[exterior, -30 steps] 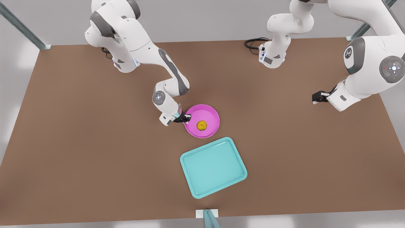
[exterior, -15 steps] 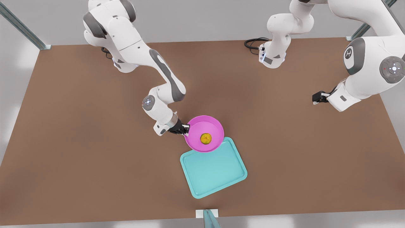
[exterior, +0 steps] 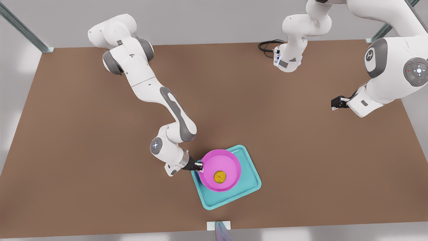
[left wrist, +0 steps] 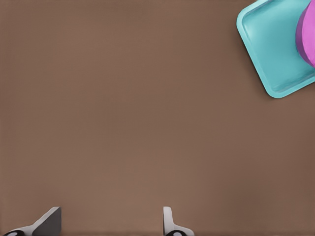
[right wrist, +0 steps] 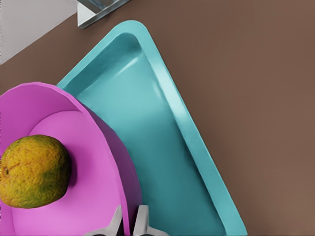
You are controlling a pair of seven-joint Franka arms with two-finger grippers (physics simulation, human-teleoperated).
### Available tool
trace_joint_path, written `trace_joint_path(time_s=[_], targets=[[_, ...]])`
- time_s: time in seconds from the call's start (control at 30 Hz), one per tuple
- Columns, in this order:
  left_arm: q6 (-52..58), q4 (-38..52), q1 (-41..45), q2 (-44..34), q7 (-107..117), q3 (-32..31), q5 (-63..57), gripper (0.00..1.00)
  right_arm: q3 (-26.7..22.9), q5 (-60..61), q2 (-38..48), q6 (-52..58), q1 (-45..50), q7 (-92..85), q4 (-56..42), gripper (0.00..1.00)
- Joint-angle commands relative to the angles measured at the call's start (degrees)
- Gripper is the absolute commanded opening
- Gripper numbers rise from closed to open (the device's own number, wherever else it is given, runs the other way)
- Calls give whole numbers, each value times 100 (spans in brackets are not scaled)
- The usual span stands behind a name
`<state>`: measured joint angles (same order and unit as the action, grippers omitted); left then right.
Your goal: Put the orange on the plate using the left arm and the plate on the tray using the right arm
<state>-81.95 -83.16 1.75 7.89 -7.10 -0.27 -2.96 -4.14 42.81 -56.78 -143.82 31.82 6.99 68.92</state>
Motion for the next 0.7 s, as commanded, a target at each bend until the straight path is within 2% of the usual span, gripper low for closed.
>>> trace_joint_path(time_s=[0.0,0.17,0.2,0.23,0.53,0.57,0.6,0.63,0.67], targets=[[3,54,1,11,-19,-8,-3,100,9,-10,-114,152,0,215,-160,21],[21,89,1,19,-19,-8,-3,100,9,-18,-316,161,-18,206,-459,21],[21,89,1,19,-19,1,-3,100,9,-10,-316,170,-27,206,-459,41],[21,89,1,19,-19,1,-3,100,9,-10,-316,205,-27,180,-450,100],[12,133,1,28,-19,1,-3,100,1,-62,-246,275,-27,153,-423,100],[21,124,1,28,-19,-8,-3,100,-166,-167,-88,898,-44,136,-450,100],[21,124,1,28,-19,-8,-3,100,-737,-449,254,2171,-79,109,-441,100],[21,124,1,28,-19,-8,-3,100,-896,-720,843,3990,-597,-154,-423,100],[21,124,1,28,-19,-8,-3,100,-966,-1423,1063,5432,-993,-198,-537,100]])
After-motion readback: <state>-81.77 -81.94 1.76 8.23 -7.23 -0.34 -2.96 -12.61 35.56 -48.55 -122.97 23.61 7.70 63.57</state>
